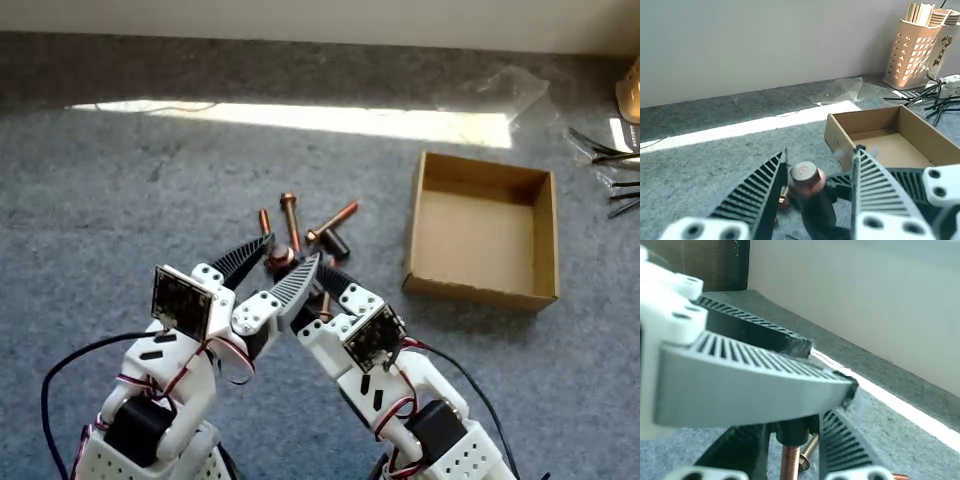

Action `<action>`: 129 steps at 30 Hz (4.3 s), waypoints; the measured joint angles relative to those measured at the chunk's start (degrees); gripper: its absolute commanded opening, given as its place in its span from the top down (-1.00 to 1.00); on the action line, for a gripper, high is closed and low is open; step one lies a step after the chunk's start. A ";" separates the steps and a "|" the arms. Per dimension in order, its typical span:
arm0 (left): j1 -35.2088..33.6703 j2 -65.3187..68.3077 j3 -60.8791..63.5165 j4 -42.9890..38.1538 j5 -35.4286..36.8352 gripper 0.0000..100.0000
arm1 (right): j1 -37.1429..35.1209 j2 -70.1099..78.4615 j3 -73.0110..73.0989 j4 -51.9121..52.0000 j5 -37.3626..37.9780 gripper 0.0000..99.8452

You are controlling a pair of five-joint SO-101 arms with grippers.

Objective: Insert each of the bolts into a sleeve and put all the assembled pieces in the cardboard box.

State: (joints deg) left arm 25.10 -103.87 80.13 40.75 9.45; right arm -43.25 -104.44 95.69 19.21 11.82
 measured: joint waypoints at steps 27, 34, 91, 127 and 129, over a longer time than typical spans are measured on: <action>-15.03 -0.53 -5.71 0.00 0.00 0.86 | 0.00 0.00 0.00 0.79 0.00 0.99; -22.07 -0.62 -5.10 0.00 0.00 0.99 | 3.16 0.00 0.00 2.02 0.00 0.99; -27.25 -0.35 7.30 -2.64 0.00 0.98 | 42.90 0.00 -11.69 12.57 0.00 0.99; -27.25 -0.35 9.05 -2.81 0.00 0.98 | 43.08 53.89 -45.36 16.09 0.00 0.99; -27.25 -0.35 9.05 -2.81 0.00 0.98 | 43.08 58.11 -45.36 12.66 0.00 0.99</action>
State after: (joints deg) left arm -2.15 -104.22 89.19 37.93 9.45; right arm -0.18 -46.33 50.33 31.87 11.82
